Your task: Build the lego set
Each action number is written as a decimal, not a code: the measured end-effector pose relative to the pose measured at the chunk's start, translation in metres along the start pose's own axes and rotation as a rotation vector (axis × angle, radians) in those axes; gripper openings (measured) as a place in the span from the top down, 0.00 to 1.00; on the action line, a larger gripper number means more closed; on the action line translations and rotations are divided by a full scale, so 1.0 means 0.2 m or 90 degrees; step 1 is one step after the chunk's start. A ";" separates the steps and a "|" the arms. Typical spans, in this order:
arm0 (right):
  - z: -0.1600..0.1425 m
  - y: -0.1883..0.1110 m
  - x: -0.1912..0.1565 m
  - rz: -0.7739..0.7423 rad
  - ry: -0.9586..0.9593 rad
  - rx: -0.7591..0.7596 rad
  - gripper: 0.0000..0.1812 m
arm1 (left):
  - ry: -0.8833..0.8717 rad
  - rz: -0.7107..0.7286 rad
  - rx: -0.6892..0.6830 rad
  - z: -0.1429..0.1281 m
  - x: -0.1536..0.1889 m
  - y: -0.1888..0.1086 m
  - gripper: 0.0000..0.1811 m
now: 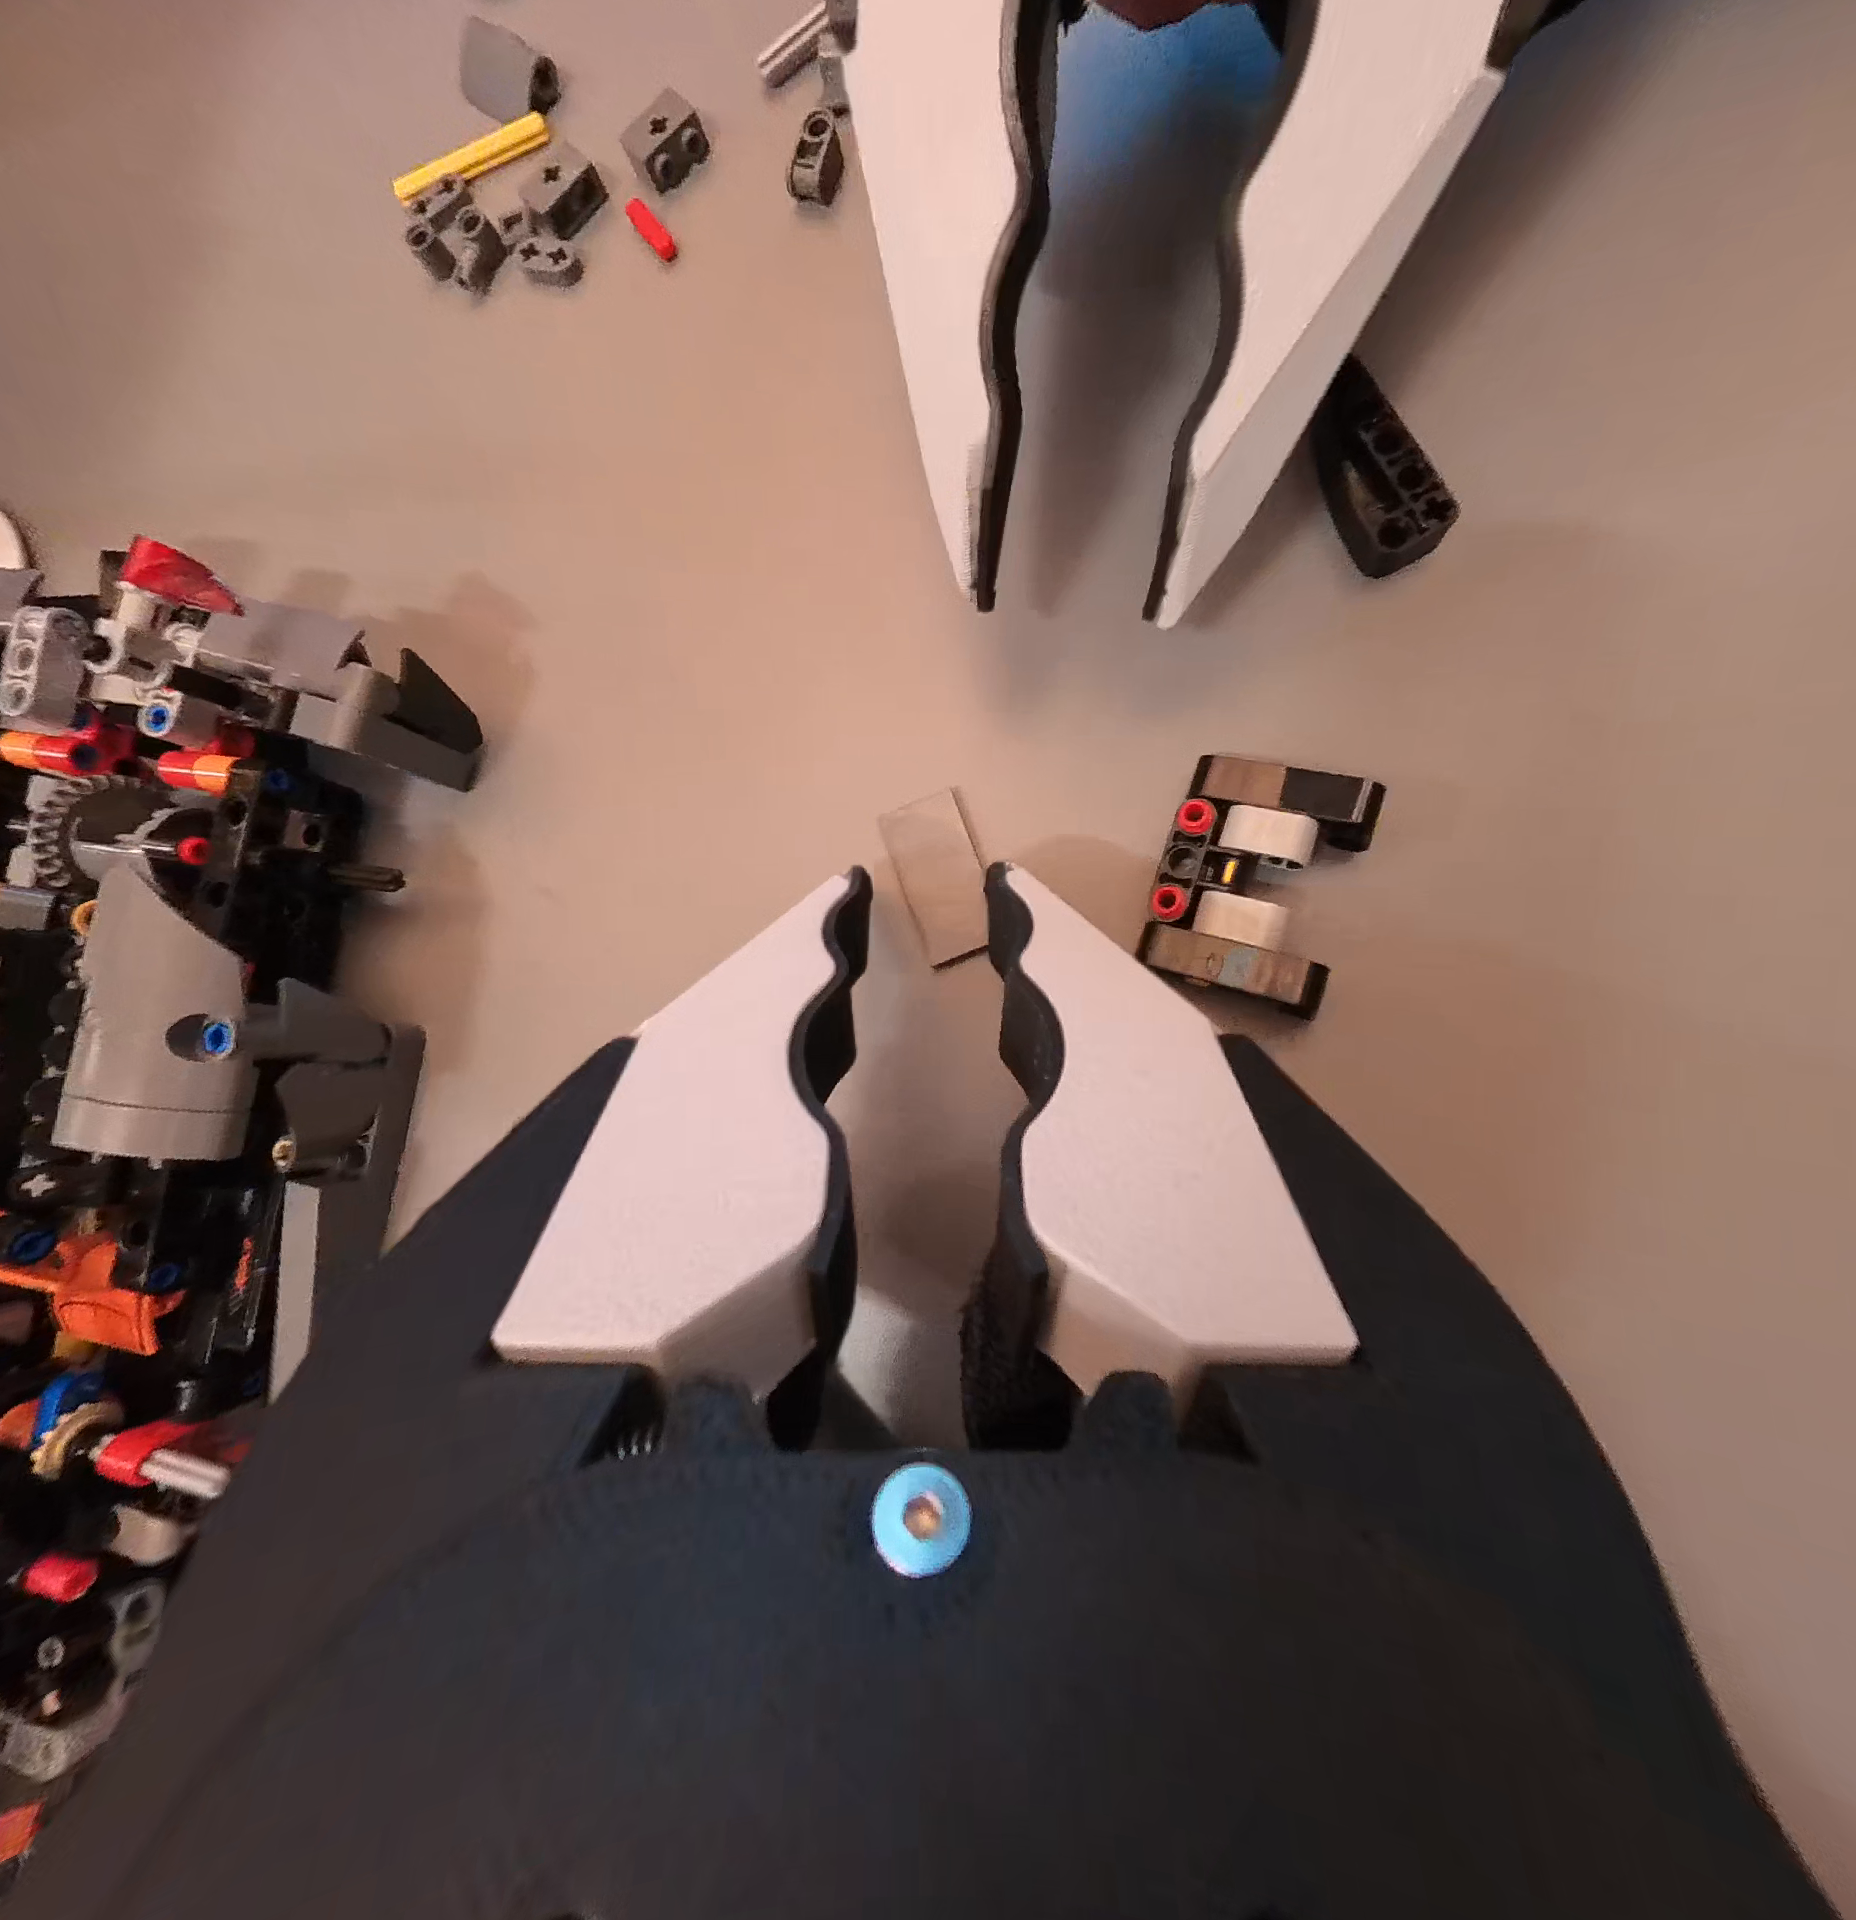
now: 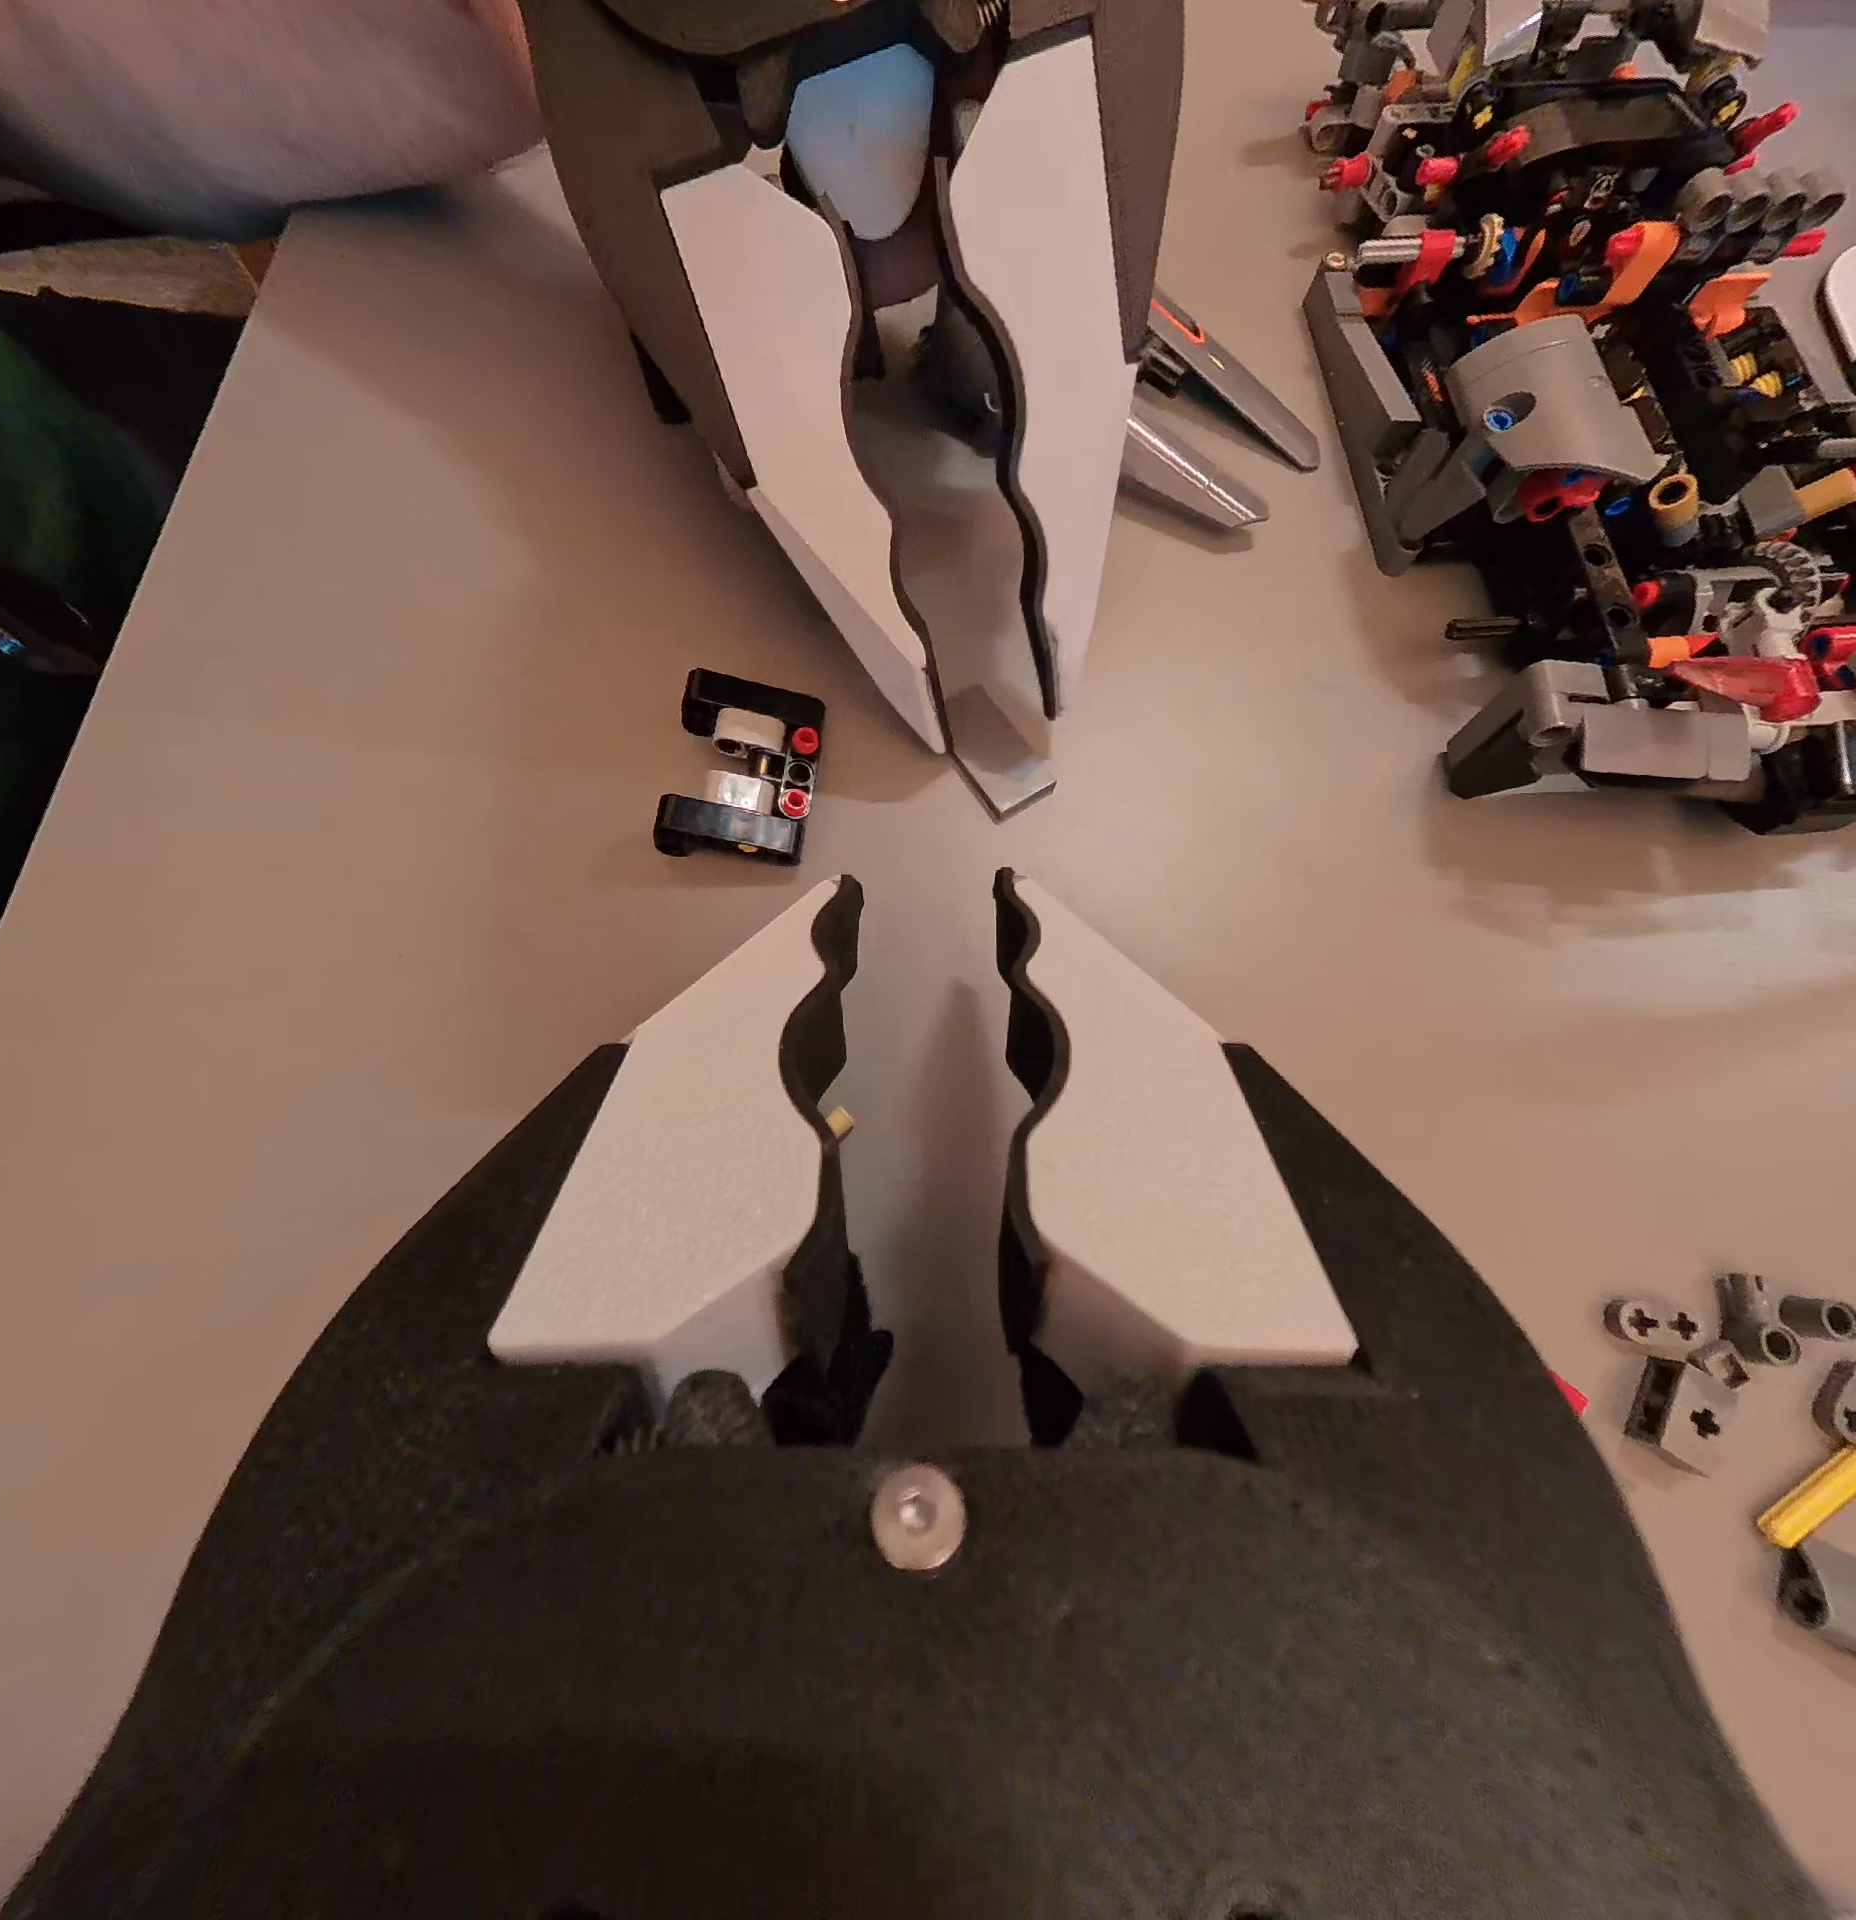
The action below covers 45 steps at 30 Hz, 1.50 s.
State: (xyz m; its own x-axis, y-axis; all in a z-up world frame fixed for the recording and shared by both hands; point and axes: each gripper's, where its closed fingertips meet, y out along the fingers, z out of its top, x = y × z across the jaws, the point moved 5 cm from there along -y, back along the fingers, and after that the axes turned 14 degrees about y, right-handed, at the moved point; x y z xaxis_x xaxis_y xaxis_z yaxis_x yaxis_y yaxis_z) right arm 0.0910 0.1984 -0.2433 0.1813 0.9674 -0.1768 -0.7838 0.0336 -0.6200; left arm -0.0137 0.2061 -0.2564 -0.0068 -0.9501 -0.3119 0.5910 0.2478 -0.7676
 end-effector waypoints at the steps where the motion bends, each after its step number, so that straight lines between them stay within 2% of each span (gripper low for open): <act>1: 0.00 0.00 0.00 0.001 -0.001 -0.001 0.87 | -0.005 -0.010 -0.003 0.00 0.01 0.01 0.89; 12: 0.00 0.02 0.01 -0.018 0.005 -0.004 0.85 | 0.036 0.000 -0.014 0.02 0.03 0.02 0.92; 17: 0.00 0.04 0.01 -0.027 -0.003 -0.018 0.84 | 0.054 0.013 0.014 0.05 0.03 0.00 0.92; 24: 0.03 0.01 0.00 -0.023 -0.003 0.009 0.84 | 0.047 0.017 0.063 0.07 0.01 -0.05 0.92; 45: 0.01 -0.01 0.02 -0.029 -0.002 0.003 0.84 | 0.052 0.006 0.070 0.07 0.03 -0.05 0.92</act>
State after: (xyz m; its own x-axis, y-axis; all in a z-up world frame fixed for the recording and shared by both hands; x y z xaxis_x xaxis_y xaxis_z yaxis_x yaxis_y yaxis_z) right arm 0.0927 0.2023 -0.2410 0.2143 0.9659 -0.1456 -0.7775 0.0784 -0.6240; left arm -0.0084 0.1949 -0.2417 -0.0643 -0.9281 -0.3667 0.6764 0.2296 -0.6998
